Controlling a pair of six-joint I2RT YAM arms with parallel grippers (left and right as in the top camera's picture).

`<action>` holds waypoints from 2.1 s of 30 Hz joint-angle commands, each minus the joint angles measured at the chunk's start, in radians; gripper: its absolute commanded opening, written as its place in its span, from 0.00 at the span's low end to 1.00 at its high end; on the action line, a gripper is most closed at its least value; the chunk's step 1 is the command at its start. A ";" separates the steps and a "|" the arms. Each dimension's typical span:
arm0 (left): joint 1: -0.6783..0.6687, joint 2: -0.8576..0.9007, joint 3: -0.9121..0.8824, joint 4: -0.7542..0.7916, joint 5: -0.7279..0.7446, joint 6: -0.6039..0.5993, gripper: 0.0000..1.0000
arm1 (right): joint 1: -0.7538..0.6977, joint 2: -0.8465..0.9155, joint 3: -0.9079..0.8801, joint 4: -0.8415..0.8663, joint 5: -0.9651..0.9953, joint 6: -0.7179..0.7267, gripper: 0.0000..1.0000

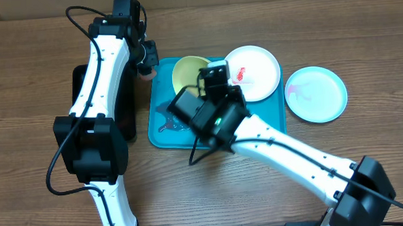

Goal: Clean dirty plates on tray and stack at the side

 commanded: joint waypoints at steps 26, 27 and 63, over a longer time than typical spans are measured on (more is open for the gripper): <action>-0.035 -0.006 0.020 0.002 -0.010 -0.010 0.04 | 0.122 -0.009 0.016 0.010 0.318 0.014 0.04; -0.038 -0.006 0.020 0.003 -0.010 -0.010 0.05 | 0.102 -0.009 0.016 -0.003 0.230 0.060 0.04; -0.082 -0.006 0.019 0.012 -0.003 -0.002 0.04 | -1.255 -0.007 -0.116 -0.122 -1.019 -0.145 0.04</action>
